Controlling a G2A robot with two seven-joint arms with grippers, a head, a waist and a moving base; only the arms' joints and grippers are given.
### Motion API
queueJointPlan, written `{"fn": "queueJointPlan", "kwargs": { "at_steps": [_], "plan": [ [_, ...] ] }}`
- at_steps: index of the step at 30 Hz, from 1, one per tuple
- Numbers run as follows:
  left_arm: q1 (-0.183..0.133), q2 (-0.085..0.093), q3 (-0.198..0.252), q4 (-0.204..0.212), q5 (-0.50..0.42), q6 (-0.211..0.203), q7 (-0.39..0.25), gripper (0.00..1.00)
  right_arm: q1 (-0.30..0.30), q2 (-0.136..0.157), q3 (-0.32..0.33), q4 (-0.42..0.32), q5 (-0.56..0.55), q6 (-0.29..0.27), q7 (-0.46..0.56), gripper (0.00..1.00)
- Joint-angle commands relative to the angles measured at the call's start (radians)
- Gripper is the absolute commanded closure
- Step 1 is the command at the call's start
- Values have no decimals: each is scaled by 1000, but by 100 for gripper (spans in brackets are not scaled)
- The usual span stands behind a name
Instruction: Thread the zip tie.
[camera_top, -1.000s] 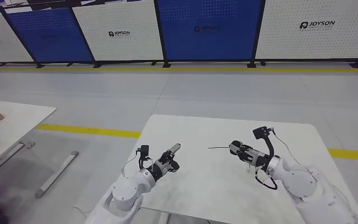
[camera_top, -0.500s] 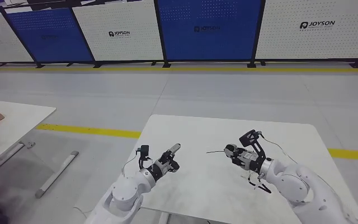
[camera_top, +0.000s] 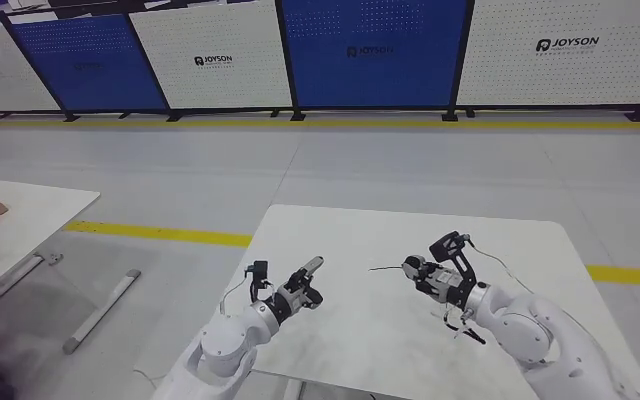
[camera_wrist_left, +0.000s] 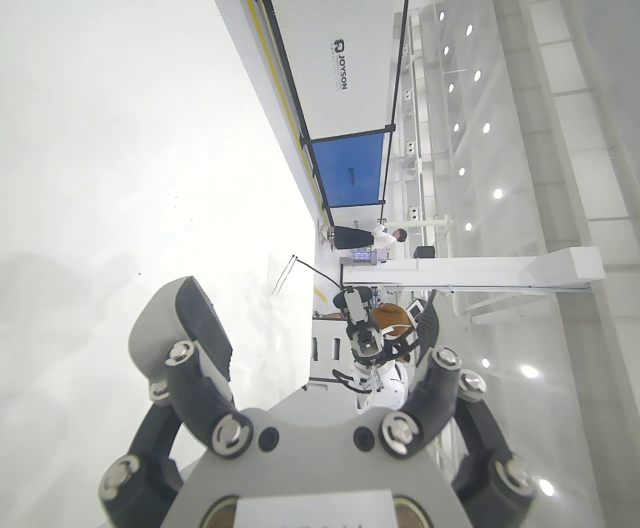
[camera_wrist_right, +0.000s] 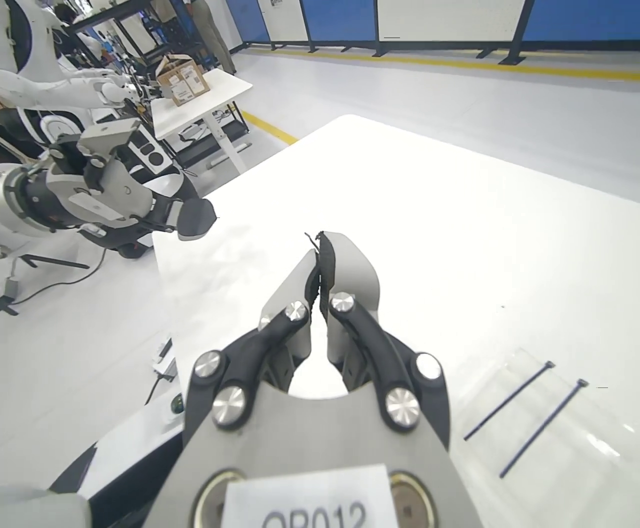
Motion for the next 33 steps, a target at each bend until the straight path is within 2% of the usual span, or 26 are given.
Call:
{"fn": "queueJointPlan", "kwargs": {
  "at_steps": [1, 3, 5, 8, 10, 11, 12, 20, 24, 27, 30, 31, 33],
  "plan": [
    [0, 2, -12, -12, -55, 44, -36, 0, 1, 6, -17, -9, -55, 0, -43, 100],
    [0, 3, -26, -24, -99, 82, -67, 0, 4, 16, -40, -15, -80, 0, -77, 100],
    [9, 7, -35, -16, -168, 87, -114, 0, 17, 30, -76, -25, -107, 0, -105, 100],
    [9, 17, -24, 10, -254, 87, -142, 0, 43, 56, -138, -37, -149, 0, -152, 100],
    [-5, 24, -11, 25, -291, 87, -97, 0, 62, 72, -177, -43, -147, 0, -173, 100],
    [-19, 29, 2, 26, -277, 87, -38, 0, 70, 80, -193, -44, -127, 0, -190, 100],
    [-22, 30, 7, 24, -273, 87, -24, 0, 70, 80, -193, -44, -127, 0, -190, 100],
    [-21, 29, 9, 26, -276, 87, -25, 0, 70, 80, -193, -44, -127, 0, -190, 100],
    [-34, 30, 28, 53, -351, 87, -59, 0, 63, 78, -187, -60, -204, 0, -209, 100],
    [-45, 42, 51, 80, -421, 87, -90, 0, 59, 78, -194, -85, -308, 0, -227, 100],
    [-60, 61, 84, 102, -492, 87, -87, 0, 64, 81, -221, -114, -406, 0, -243, 100],
    [-66, 67, 94, 109, -526, 87, -76, 0, 65, 83, -228, -115, -418, 0, -253, 100],
    [-90, 82, 105, 110, -569, 87, -5, 0, 73, 87, -246, -114, -414, 0, -268, 100]
  ]
}}
